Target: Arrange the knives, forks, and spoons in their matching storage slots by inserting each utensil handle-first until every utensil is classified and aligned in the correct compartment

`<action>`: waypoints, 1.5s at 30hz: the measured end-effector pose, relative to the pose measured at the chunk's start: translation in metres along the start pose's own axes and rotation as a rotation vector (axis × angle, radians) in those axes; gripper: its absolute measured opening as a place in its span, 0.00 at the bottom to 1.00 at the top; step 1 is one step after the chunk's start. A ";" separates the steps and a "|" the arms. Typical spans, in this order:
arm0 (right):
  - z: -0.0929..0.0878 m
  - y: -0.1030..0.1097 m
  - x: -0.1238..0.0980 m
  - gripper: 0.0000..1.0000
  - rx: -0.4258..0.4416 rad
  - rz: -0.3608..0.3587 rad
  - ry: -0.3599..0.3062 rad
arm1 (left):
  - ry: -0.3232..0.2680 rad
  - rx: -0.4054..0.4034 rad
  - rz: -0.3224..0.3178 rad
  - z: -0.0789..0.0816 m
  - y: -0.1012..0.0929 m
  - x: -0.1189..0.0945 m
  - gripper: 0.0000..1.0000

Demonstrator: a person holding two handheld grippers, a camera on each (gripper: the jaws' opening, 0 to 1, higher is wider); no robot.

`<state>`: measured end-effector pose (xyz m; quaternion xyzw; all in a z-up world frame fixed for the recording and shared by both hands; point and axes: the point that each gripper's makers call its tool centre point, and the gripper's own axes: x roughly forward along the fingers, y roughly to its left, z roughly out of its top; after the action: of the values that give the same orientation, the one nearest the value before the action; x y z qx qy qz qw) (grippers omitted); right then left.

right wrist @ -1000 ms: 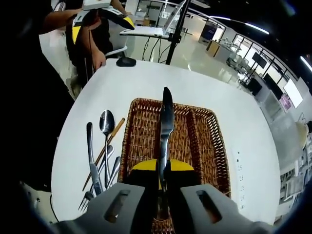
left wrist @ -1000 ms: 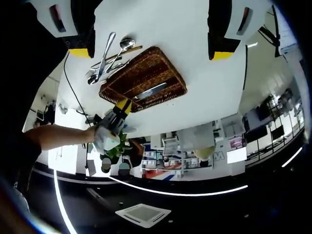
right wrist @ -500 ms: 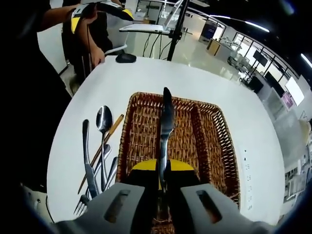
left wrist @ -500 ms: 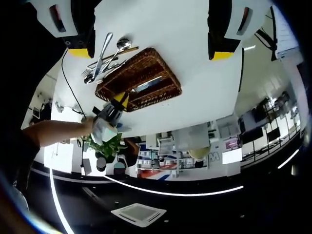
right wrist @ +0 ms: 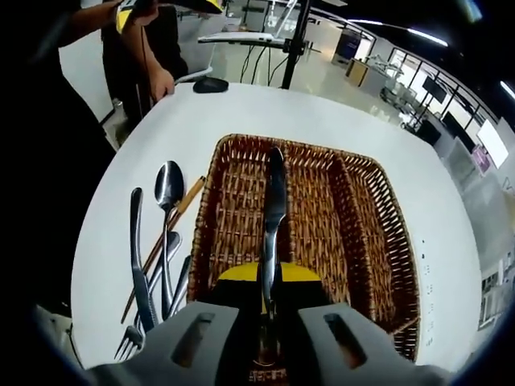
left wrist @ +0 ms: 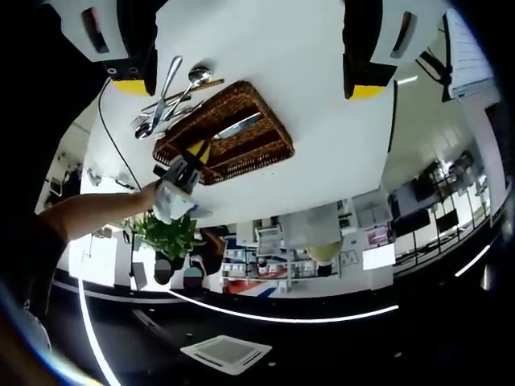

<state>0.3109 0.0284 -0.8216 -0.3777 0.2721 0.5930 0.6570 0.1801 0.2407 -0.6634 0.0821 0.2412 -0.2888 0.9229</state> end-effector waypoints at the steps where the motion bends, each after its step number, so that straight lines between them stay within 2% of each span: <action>1: -0.001 0.000 0.001 0.03 0.001 0.000 0.001 | 0.004 -0.003 -0.004 -0.001 0.000 0.000 1.00; 12: -0.009 0.000 0.016 0.03 0.012 0.024 0.018 | 0.017 -0.005 -0.016 -0.004 -0.002 0.001 1.00; 21: -0.012 0.007 0.028 0.03 0.014 0.049 0.031 | 0.026 -0.009 -0.016 -0.007 0.001 0.000 1.00; 24: -0.013 0.009 0.029 0.03 0.022 0.044 0.041 | 0.023 -0.014 -0.014 -0.008 0.001 -0.001 1.00; 25: -0.016 0.009 0.031 0.04 0.055 0.036 0.050 | 0.023 -0.014 -0.014 -0.008 0.001 -0.001 1.00; 28: -0.022 0.012 0.034 0.04 0.042 0.037 0.069 | 0.012 -0.020 -0.020 -0.007 -0.001 0.000 1.00; 31: -0.023 0.012 0.037 0.04 0.023 0.009 0.077 | 0.013 -0.015 -0.018 -0.007 -0.001 -0.001 1.00; 36: -0.023 0.010 0.037 0.05 -0.003 -0.022 0.062 | 0.013 -0.017 -0.022 -0.008 -0.003 -0.001 1.00; 41: -0.022 0.010 0.036 0.07 0.006 -0.032 0.012 | 0.010 -0.018 -0.030 -0.007 -0.008 -0.001 1.00; 43: -0.020 0.009 0.036 0.15 0.032 -0.035 -0.014 | 0.009 -0.017 -0.031 -0.007 -0.008 -0.001 1.00; 45: -0.016 0.015 0.035 0.23 0.113 0.002 -0.066 | 0.007 -0.011 -0.035 -0.005 -0.010 -0.001 1.00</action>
<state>0.3030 0.0359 -0.8616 -0.3201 0.2835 0.5895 0.6853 0.1717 0.2338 -0.6674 0.0739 0.2472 -0.3034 0.9173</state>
